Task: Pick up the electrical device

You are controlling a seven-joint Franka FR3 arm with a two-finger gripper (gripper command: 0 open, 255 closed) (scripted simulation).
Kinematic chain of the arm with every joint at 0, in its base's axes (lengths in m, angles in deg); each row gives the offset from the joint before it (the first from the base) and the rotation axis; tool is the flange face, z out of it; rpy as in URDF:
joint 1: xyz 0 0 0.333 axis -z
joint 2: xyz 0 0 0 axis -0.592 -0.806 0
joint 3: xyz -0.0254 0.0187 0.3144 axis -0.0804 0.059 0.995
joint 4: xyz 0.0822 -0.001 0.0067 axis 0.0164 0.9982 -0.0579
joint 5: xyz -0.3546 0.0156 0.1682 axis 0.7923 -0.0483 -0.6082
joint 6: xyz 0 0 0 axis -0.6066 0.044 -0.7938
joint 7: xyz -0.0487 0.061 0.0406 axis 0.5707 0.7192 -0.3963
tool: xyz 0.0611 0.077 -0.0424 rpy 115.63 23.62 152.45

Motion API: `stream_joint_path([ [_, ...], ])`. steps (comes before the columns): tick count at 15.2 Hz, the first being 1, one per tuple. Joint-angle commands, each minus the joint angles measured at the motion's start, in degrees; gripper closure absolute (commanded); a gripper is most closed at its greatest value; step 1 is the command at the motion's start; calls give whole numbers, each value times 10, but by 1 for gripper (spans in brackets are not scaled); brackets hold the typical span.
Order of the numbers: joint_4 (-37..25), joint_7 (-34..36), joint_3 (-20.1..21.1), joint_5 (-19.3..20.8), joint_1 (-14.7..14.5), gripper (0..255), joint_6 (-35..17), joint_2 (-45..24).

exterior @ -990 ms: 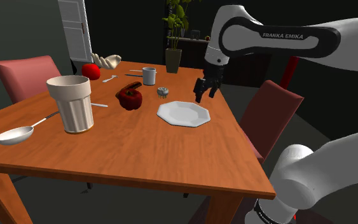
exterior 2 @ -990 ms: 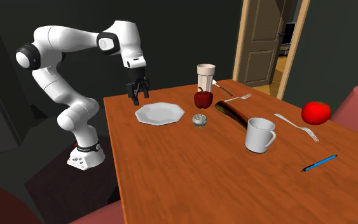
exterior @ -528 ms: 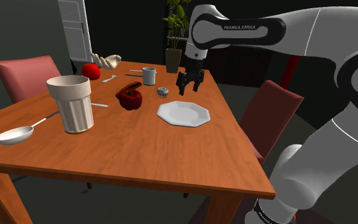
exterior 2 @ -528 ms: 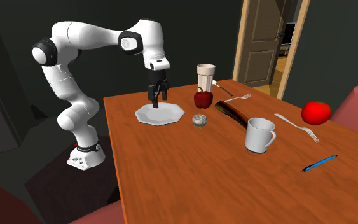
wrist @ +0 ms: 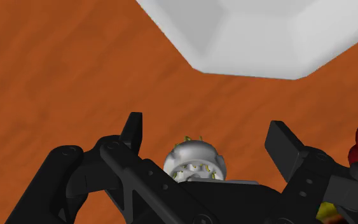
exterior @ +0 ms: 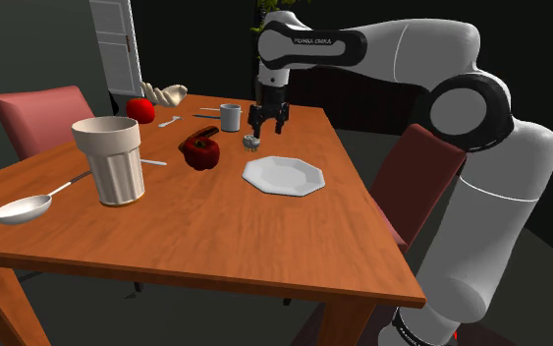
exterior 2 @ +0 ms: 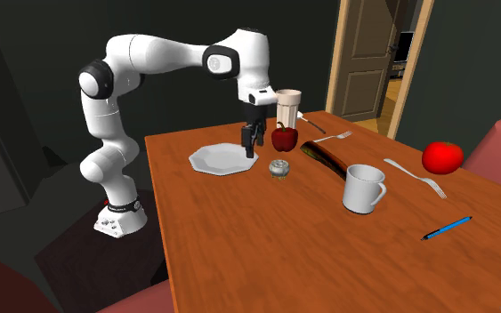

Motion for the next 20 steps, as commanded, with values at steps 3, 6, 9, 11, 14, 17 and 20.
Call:
stream_joint_path([
  [3, -164, -5, -3, -12, 6, 0, 52, -126],
  [6, -257, -7, -3, -19, 12, 0, 82, -196],
  [9, -217, -6, -2, -18, 11, 0, 53, -185],
  [11, -192, -6, -2, -17, 10, 0, 34, -179],
  [14, -174, -7, -2, -17, 10, 0, 20, -175],
  [17, -177, -7, -2, -17, 10, 255, 22, -177],
  [20, -177, -7, -2, -17, 10, 255, 22, -177],
])
